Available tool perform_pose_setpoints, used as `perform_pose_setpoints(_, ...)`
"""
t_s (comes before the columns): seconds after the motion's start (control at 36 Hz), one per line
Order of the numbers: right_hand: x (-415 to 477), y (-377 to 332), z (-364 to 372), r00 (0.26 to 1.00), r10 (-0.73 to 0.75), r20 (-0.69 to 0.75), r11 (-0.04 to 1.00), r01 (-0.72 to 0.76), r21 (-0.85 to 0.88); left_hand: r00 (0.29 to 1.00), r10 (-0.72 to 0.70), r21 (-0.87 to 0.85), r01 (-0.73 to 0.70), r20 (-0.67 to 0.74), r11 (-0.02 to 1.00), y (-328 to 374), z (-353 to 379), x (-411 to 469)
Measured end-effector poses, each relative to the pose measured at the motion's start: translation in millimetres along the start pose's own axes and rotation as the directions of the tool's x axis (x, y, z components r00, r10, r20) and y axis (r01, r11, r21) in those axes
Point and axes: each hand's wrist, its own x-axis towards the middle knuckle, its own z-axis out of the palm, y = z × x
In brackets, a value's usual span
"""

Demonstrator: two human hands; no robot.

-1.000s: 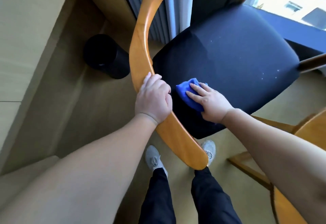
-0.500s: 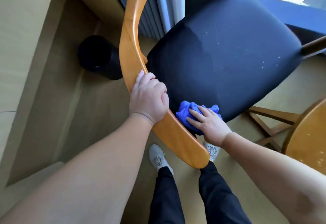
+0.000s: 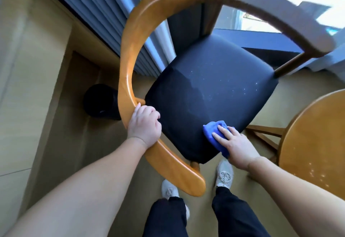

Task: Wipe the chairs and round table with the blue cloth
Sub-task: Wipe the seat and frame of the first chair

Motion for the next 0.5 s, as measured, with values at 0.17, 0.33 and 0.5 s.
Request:
perform_pose_setpoints(0.17, 12.1, 11.0, -51.0, 0.995, 0.067, -0.071, 0.996, -0.063, 0.057, 0.989, 0.143, 0.054, -0.141, -0.037, 0.989, -3.4, -43.1, 53.7)
perform_pose_setpoints(0.33, 49.6, -0.4, -83.2, 0.976, 0.158, -0.148, 0.979, -0.136, 0.148, 0.938, 0.338, 0.085, -0.331, -0.074, 0.940, -31.0, -86.0, 146.7)
perform_pose_setpoints(0.5, 96.2, -34.3, -110.5, 0.933, 0.322, -0.159, 0.919, -0.269, 0.288, 0.820, 0.570, 0.116, -0.562, -0.047, 0.819, -57.5, -119.1, 239.7)
